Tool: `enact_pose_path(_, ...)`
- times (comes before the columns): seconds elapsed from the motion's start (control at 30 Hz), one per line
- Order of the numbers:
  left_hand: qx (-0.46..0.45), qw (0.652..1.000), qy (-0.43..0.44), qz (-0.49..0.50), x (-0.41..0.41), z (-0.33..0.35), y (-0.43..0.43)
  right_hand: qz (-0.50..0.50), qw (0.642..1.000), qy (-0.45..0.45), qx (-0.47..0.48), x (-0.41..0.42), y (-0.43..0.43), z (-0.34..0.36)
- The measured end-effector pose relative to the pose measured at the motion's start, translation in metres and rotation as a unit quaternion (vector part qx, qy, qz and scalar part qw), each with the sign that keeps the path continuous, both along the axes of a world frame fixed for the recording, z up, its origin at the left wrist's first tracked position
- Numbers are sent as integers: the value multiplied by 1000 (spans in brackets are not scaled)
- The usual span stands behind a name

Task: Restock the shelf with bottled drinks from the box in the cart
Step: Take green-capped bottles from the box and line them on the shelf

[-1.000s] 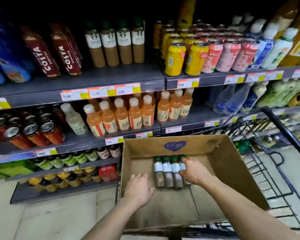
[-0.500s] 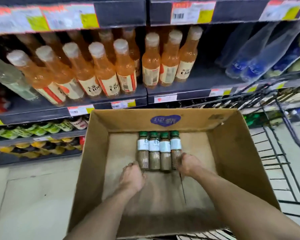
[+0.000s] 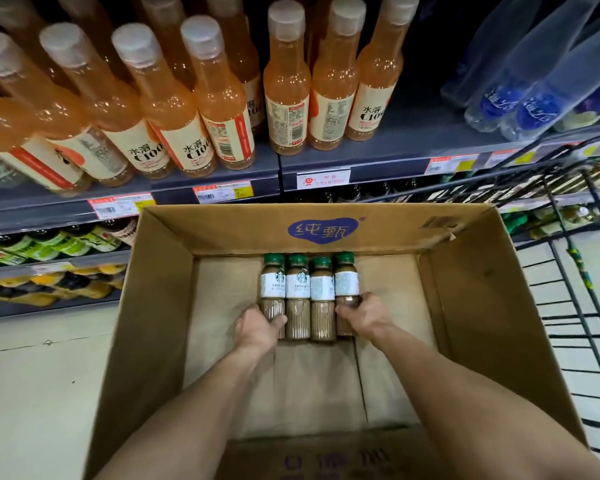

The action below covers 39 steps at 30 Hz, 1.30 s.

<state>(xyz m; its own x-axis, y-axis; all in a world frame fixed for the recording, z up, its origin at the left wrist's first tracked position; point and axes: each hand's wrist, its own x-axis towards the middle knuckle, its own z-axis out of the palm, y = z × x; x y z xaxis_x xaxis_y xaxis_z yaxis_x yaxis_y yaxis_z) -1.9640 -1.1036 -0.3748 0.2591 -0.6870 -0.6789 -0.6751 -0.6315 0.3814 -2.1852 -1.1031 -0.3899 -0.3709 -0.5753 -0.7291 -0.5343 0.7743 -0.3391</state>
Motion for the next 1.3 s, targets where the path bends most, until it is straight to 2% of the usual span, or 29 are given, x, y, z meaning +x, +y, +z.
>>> enact_pose_path(0.23,-3,998,67,-14,18,49,27,10,999,-9,-47,9,31,52)
enact_pose_path(0.6,-148,983,100,-43,58,184,38,4,970,-61,-237,93,48,199)
enact_pose_path(0.83,-250,954,157,-45,124,271,25,4,933,13,-359,163,46,278)
enact_pose_path(1.03,-328,931,156,-44,182,335,11,-8,900,62,-432,212,32,335)
enact_pose_path(1.3,-409,894,181,-36,202,369,-13,-14,857,110,-503,248,3,377)
